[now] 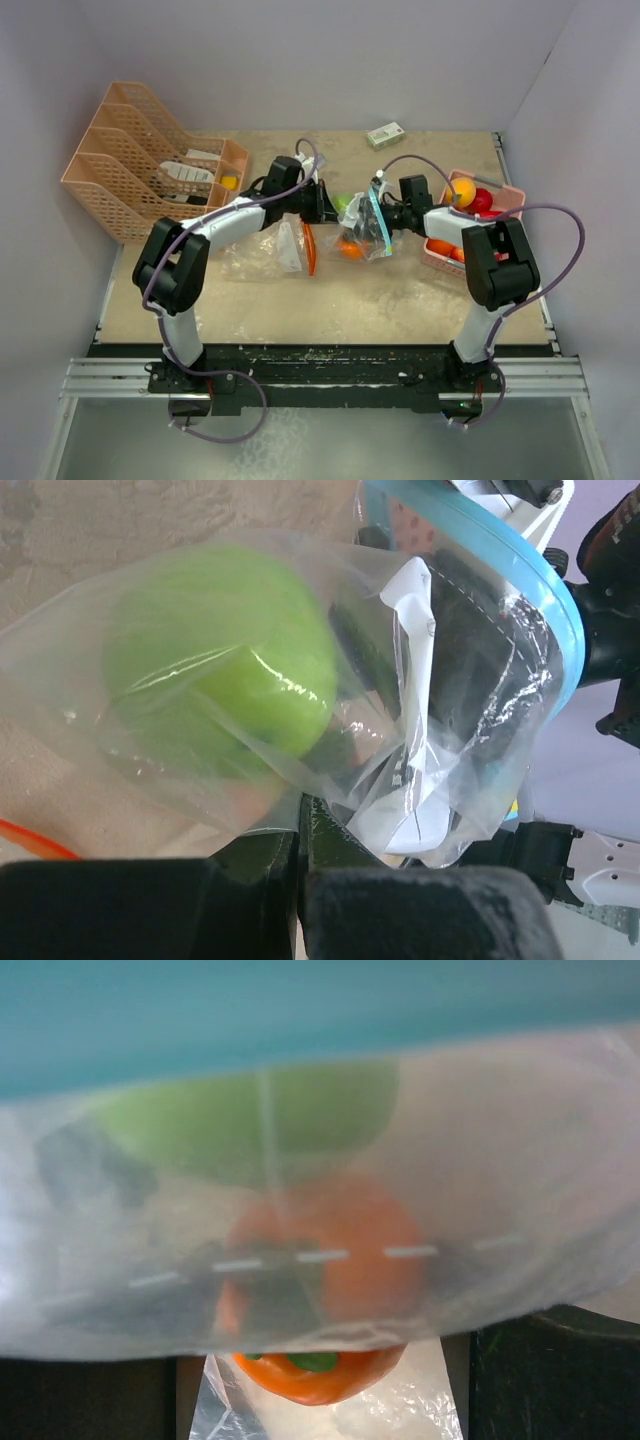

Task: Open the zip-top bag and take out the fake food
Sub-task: Pick up the fake fruit from the zipper food storage bag.

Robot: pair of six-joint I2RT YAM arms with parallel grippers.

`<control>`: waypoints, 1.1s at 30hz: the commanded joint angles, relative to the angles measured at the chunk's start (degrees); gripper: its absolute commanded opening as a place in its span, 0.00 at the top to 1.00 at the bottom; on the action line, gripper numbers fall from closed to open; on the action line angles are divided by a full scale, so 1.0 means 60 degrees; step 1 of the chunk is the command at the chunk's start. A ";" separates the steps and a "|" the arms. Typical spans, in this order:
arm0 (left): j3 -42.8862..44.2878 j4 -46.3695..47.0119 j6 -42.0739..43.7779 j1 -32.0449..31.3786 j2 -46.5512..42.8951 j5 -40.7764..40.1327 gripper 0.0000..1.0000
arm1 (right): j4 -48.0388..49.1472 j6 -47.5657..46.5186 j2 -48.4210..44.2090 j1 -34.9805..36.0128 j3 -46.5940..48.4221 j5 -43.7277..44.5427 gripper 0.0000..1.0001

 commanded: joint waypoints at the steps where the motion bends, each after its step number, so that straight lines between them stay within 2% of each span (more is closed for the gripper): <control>1: 0.0108 0.0206 0.0148 -0.0054 -0.0169 0.0060 1.00 | -0.0194 -0.0567 -0.0095 0.0383 0.0087 -0.0497 0.13; 6: -0.0346 0.0464 -0.0096 -0.0050 -0.0067 -0.0038 1.00 | -0.0554 -0.0954 -0.0113 0.0838 0.0067 -0.0357 0.09; 13: -0.0499 0.0366 -0.0046 -0.0054 0.0028 -0.0132 1.00 | -0.2236 -0.2107 0.0246 0.1268 0.0401 0.1256 0.13; 16: -0.0622 0.0405 -0.0079 -0.0054 0.0031 -0.0142 1.00 | -0.2688 -0.2236 0.0348 0.1271 0.0494 0.2040 0.23; 24: -0.0825 0.0432 -0.0086 -0.0039 -0.0028 -0.0174 1.00 | -0.3232 -0.1938 -0.0020 0.1236 0.0992 0.2572 0.69; 28: -0.0930 0.0341 -0.0029 -0.0018 -0.0071 -0.0225 1.00 | -0.3528 -0.1764 -0.0438 0.0912 0.1298 0.2793 0.76; 33: -0.1290 0.0408 -0.0042 0.0073 -0.0238 -0.0256 1.00 | -0.3782 -0.1483 -0.1208 -0.0223 0.1321 0.2522 0.80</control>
